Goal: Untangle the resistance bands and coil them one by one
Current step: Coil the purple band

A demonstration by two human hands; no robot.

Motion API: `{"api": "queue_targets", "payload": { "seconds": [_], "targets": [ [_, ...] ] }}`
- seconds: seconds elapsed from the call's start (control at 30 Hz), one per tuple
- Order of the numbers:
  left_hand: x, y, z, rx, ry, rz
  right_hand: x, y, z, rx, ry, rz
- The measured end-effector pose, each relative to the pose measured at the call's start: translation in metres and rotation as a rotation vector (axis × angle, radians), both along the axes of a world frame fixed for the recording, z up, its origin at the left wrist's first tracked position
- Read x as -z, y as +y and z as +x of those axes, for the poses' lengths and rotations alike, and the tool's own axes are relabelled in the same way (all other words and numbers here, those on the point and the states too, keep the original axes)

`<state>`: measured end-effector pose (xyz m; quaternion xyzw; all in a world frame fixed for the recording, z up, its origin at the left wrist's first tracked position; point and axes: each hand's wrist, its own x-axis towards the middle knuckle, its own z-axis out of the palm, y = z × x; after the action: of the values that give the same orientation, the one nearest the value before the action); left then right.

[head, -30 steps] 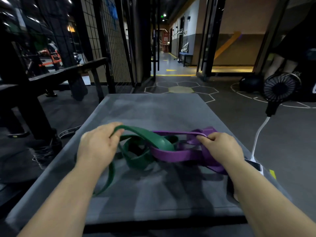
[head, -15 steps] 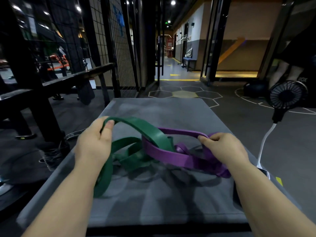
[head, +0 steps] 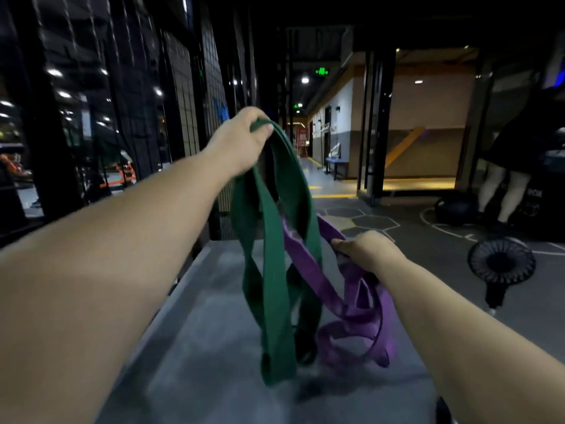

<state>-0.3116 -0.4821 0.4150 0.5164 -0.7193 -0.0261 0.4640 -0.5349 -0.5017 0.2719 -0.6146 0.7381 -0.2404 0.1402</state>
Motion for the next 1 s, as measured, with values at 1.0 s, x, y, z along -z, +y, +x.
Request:
{"api": "queue_targets", "payload": {
  "seconds": [1.0],
  "targets": [
    [0.212, -0.013, 0.100, -0.116, -1.059, 0.866, 0.109, -0.007, 0.011, -0.113, 0.065, 0.325]
  ]
}}
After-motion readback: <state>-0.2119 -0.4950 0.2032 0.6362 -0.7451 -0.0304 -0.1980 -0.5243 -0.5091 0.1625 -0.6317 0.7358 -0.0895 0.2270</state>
